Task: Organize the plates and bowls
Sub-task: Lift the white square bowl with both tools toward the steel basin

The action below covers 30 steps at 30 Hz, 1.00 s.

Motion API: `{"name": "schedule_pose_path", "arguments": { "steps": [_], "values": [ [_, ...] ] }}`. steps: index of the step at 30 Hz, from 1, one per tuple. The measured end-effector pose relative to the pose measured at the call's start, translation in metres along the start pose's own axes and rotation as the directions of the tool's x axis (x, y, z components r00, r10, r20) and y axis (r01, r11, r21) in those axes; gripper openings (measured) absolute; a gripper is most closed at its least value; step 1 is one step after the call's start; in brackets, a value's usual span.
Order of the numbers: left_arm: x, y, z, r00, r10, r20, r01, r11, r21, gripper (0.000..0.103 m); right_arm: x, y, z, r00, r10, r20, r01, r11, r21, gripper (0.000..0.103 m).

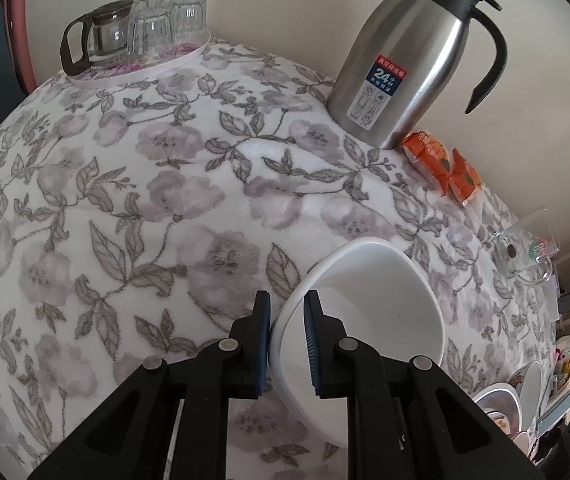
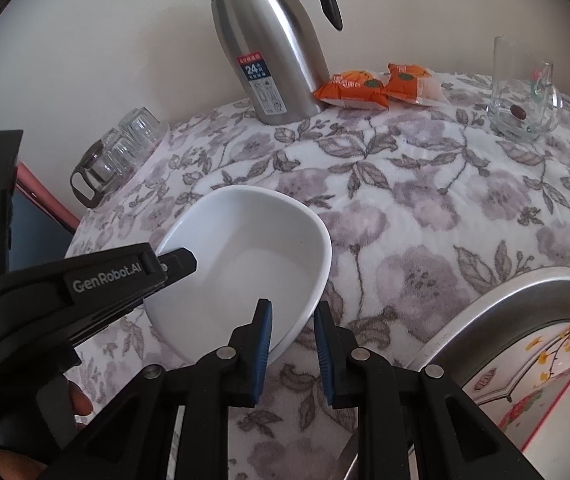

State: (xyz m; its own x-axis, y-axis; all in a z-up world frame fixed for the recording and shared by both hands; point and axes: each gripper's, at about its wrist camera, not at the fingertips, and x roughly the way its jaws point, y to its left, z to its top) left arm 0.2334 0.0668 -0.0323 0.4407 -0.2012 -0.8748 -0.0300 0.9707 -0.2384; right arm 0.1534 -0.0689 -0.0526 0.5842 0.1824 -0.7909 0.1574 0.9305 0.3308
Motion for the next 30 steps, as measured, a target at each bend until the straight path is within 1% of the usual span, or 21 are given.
{"name": "schedule_pose_path", "arguments": {
  "steps": [5, 15, 23, 30],
  "values": [
    [-0.016, -0.007, 0.002, 1.0, -0.01, 0.029, 0.009, 1.0, 0.01, 0.017, -0.018, 0.003, 0.006, 0.999, 0.01, 0.035, -0.01, 1.0, -0.006, 0.023],
    [-0.065, -0.026, 0.005, 0.992, -0.031, 0.123, 0.025, 0.999, 0.046, 0.017, -0.062, 0.005, 0.018, 0.992, 0.045, 0.116, -0.044, 0.999, -0.013, 0.023],
    [-0.11, -0.045, 0.002, 0.978, -0.057, 0.199, 0.041, 0.996, 0.083, 0.017, -0.111, 0.004, 0.025, 0.975, 0.078, 0.209, -0.075, 0.997, -0.024, 0.023],
    [-0.141, -0.065, -0.007, 0.966, -0.092, 0.242, 0.061, 0.989, 0.133, 0.017, -0.144, -0.008, 0.024, 0.963, 0.089, 0.254, -0.087, 0.996, -0.021, 0.023]
  ]
}}
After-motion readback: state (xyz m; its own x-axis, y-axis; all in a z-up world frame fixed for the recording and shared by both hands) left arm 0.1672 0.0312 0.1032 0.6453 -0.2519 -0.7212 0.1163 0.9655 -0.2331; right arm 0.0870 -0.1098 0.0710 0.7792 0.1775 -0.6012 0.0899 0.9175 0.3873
